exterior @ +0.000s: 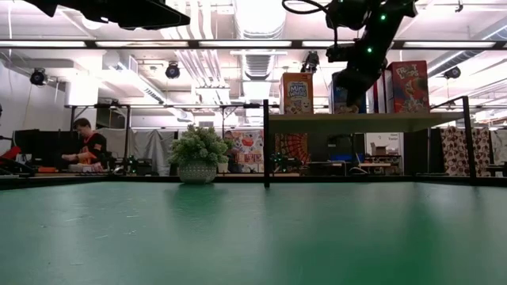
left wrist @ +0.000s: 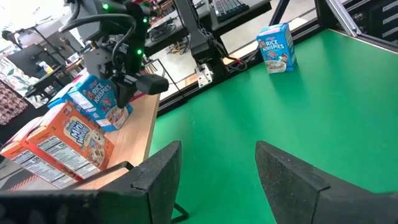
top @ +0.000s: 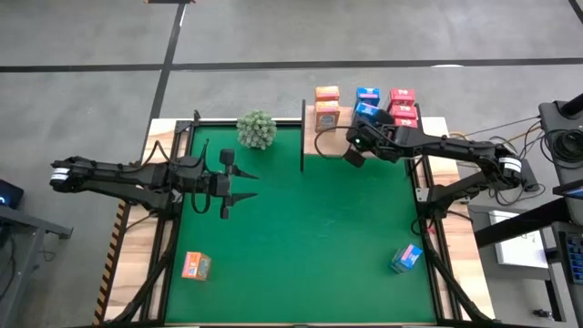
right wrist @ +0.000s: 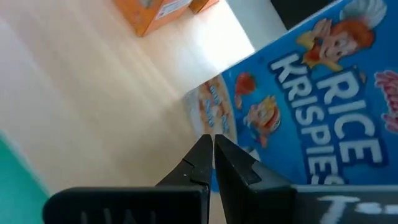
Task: Stack cereal on shelf
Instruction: Put the left blue cereal box on the shelf
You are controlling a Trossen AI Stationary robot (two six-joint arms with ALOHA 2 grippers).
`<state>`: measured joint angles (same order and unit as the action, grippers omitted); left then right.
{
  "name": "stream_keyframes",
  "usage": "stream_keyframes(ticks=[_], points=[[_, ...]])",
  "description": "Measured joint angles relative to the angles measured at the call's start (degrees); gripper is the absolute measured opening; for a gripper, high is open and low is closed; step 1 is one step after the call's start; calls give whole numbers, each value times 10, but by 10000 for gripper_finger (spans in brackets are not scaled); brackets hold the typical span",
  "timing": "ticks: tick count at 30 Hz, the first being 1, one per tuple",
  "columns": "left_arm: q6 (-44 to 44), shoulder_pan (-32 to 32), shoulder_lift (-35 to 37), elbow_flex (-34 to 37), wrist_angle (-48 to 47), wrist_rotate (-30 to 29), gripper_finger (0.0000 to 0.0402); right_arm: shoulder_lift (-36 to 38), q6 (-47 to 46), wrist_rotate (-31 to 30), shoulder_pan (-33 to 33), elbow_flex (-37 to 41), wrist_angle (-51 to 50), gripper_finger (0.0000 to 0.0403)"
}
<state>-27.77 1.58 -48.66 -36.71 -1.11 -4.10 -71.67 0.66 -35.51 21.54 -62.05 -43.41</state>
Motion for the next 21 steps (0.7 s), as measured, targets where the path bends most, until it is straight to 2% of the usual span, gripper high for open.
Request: stream_keyframes(ticks=[13, 16, 18, 21], points=[[0, 0, 0, 0, -1, 0, 190, 0, -9, -15, -5, -3, 8, 9], [0, 0, 0, 0, -1, 0, 190, 0, -28, -13, -17, -24, 0, 9], [0, 0, 0, 0, -1, 0, 190, 2, -50, 5, -23, -50, -11, 9], [0, 0, 0, 0, -1, 0, 190, 2, -90, 67, -23, -108, -47, 9]])
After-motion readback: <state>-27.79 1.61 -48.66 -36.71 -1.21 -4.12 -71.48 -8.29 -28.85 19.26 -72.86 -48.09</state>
